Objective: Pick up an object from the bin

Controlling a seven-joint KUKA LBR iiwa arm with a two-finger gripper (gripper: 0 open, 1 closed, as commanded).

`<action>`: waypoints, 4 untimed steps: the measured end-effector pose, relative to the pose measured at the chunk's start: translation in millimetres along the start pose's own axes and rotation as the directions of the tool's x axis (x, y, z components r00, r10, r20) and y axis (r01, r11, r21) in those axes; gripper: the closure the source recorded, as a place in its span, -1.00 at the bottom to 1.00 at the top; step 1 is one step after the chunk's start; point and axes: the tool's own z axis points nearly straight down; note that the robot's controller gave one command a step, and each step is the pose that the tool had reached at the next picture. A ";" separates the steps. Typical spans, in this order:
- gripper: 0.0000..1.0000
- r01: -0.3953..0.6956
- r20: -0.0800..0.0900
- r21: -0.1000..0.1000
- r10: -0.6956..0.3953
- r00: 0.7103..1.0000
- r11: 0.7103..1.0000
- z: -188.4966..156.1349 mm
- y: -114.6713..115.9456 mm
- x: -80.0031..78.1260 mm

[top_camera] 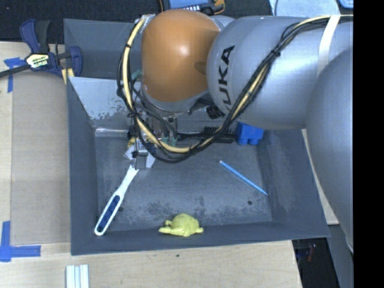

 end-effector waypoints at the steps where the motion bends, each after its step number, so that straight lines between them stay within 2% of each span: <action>1: -1.00 -0.003 0.008 -0.002 0.003 1.000 1.000 -5.0 -1.3 -1.9; 2: -1.00 0.170 0.010 0.000 -0.170 0.985 0.985 41.4 0.5 2.1; 3: -1.00 0.541 0.016 0.006 -0.541 0.841 0.841 113.4 5.6 2.2; 4: -1.00 0.692 0.011 0.010 -0.692 0.722 0.722 149.7 27.0 -4.3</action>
Offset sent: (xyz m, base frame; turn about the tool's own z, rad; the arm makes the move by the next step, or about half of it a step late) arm -0.0134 0.0028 -0.1496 -0.5577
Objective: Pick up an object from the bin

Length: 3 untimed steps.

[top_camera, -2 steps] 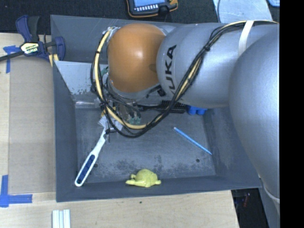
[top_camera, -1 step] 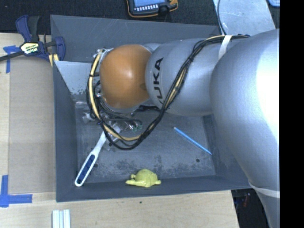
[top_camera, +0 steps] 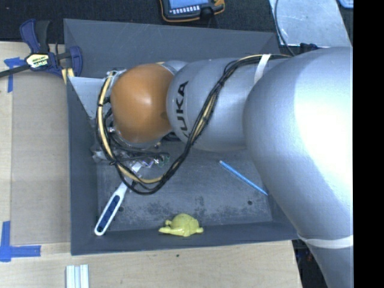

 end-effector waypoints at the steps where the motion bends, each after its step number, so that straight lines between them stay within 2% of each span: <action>1: -1.00 0.183 -0.001 0.006 -0.183 0.983 0.983 -1.7 0.8 1.9; 2: 1.00 0.013 0.004 0.000 -0.013 1.000 1.000 -1.8 -0.8 -0.9; 3: 1.00 0.012 0.003 0.000 -0.012 1.000 1.000 -1.8 -0.8 -0.9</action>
Offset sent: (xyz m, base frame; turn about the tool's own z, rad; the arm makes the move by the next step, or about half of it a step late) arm 0.0000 0.0001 0.0006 -0.0157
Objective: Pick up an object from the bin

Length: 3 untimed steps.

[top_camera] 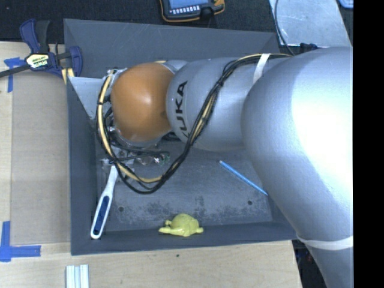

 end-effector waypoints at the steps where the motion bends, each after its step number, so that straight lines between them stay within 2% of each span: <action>1: 1.00 0.000 -0.007 -0.003 0.000 1.000 1.000 -12.1 1.1 2.4; 2: 1.00 -0.001 0.003 0.001 0.001 1.000 1.000 -38.9 -0.1 -0.3; 3: 1.00 -0.002 0.004 0.001 0.002 1.000 1.000 -45.9 -0.2 -0.4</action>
Offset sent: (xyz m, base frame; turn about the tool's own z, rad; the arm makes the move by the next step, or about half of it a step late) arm -0.0016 -0.0005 0.0340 -0.0001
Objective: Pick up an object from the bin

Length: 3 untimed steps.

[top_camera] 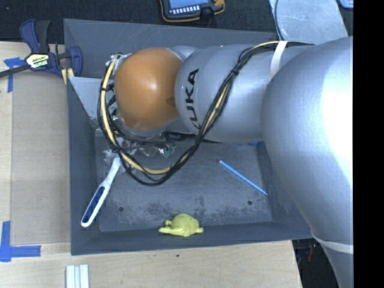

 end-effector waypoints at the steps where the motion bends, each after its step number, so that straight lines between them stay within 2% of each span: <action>1: 1.00 -0.001 -0.003 -0.001 0.001 1.000 1.000 -21.0 0.2 0.6; 3: 1.00 -0.002 0.002 0.001 0.002 1.000 1.000 -46.5 -0.6 -0.9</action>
Offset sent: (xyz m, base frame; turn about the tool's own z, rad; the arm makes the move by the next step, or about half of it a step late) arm -0.0011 -0.0006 0.0234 0.0007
